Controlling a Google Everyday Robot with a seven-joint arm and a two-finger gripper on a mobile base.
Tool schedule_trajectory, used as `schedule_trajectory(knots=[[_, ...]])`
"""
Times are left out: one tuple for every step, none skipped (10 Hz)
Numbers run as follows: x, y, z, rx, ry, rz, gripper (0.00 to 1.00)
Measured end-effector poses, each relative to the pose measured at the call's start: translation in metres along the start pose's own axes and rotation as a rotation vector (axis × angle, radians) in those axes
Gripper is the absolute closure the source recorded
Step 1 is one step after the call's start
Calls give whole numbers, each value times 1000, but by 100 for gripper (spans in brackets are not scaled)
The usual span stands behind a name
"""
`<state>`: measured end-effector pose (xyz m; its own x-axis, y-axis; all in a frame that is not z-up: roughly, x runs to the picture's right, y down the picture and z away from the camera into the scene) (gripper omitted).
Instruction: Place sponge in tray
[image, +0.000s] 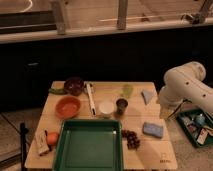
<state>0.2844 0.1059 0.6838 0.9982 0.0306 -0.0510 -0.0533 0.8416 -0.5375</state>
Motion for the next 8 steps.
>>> schedule_trajectory(knots=[[0, 0, 0, 0, 0, 0, 20], [0, 0, 0, 0, 0, 0, 20], [0, 0, 0, 0, 0, 0, 20], [0, 0, 0, -1, 0, 0, 20], [0, 0, 0, 0, 0, 0, 20], [0, 0, 0, 0, 0, 0, 20], [0, 0, 0, 0, 0, 0, 20], [0, 0, 0, 0, 0, 0, 20]])
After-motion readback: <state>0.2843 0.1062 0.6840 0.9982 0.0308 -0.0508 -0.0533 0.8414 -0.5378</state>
